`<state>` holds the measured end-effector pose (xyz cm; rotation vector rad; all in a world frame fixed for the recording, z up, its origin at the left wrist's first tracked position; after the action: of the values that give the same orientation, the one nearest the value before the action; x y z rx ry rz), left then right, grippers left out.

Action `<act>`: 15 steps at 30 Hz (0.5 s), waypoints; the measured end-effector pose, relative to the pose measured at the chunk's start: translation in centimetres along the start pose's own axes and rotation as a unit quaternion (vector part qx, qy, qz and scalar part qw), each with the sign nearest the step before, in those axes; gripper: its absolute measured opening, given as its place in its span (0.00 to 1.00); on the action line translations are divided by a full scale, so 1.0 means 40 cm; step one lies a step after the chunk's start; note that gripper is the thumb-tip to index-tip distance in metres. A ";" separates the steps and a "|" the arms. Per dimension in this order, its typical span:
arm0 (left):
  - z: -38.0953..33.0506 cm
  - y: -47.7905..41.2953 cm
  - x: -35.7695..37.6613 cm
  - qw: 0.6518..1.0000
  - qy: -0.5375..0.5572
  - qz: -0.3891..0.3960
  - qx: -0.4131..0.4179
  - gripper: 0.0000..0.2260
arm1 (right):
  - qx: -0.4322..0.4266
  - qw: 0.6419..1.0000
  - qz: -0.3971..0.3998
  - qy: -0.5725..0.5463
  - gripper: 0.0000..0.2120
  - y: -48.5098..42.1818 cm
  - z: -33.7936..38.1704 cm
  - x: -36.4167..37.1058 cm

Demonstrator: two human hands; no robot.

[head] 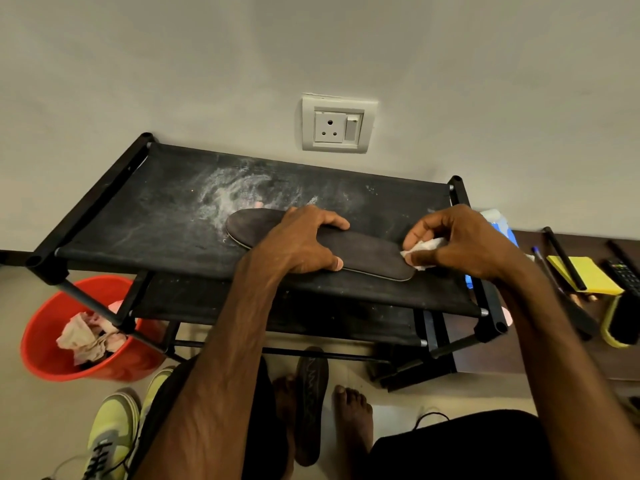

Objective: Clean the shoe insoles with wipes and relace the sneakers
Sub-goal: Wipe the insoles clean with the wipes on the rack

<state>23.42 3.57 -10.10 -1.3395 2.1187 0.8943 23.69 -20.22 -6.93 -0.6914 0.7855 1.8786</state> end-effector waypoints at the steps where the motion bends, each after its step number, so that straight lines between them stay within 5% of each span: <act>1: 0.000 0.000 -0.001 1.000 0.000 0.000 -0.001 0.30 | -0.004 1.000 0.008 0.013 0.07 -0.001 0.009 0.006; 8: 0.002 -0.002 -0.001 1.000 -0.006 -0.005 0.001 0.30 | -0.066 0.986 0.129 0.082 0.07 -0.004 0.090 0.062; 15: 0.005 -0.003 -0.001 1.000 -0.016 -0.001 0.016 0.29 | -0.045 0.995 -0.037 0.085 0.08 -0.025 0.069 0.029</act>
<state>23.55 3.72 -10.26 -1.3033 2.0977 0.8726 23.81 -17.12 -6.26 -0.9351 0.7757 1.8127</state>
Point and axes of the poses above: each hand's wrist, its own y-axis away from the middle knuckle, its own x-axis out of the palm, z = x × y, the point moved 5 cm from there along -y, towards the middle knuckle, and after that the axes turned 5 degrees about z, right-handed, at the moved point
